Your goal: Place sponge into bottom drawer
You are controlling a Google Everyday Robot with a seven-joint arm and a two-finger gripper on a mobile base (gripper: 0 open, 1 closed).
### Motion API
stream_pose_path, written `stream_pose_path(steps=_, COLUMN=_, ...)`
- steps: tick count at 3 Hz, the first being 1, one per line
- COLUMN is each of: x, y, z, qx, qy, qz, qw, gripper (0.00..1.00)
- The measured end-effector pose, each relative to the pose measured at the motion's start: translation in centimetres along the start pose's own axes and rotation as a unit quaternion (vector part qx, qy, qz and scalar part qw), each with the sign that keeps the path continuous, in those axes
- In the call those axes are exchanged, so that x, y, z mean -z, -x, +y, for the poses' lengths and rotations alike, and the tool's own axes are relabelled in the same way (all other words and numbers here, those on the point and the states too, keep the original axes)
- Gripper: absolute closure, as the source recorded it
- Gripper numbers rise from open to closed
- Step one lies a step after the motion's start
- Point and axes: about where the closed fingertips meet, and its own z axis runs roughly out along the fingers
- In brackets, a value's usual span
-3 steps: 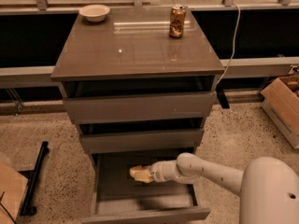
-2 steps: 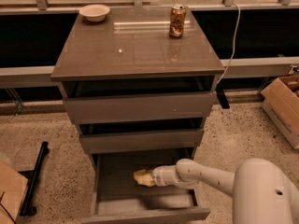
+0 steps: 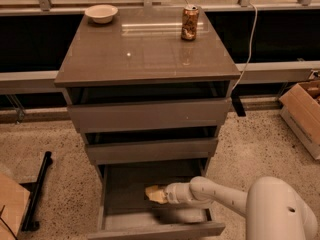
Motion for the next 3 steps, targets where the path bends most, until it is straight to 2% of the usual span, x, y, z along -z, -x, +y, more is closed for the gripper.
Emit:
stream_pose_path(steps=2, x=-0.33, y=-0.14, z=0.27, qx=0.0, qy=0.003, qz=0.001, qw=1.0, gripper=0.0)
stream_pose_path(steps=3, x=-0.33, y=-0.14, z=0.27, qx=0.0, qy=0.003, qz=0.001, qw=1.0, gripper=0.0)
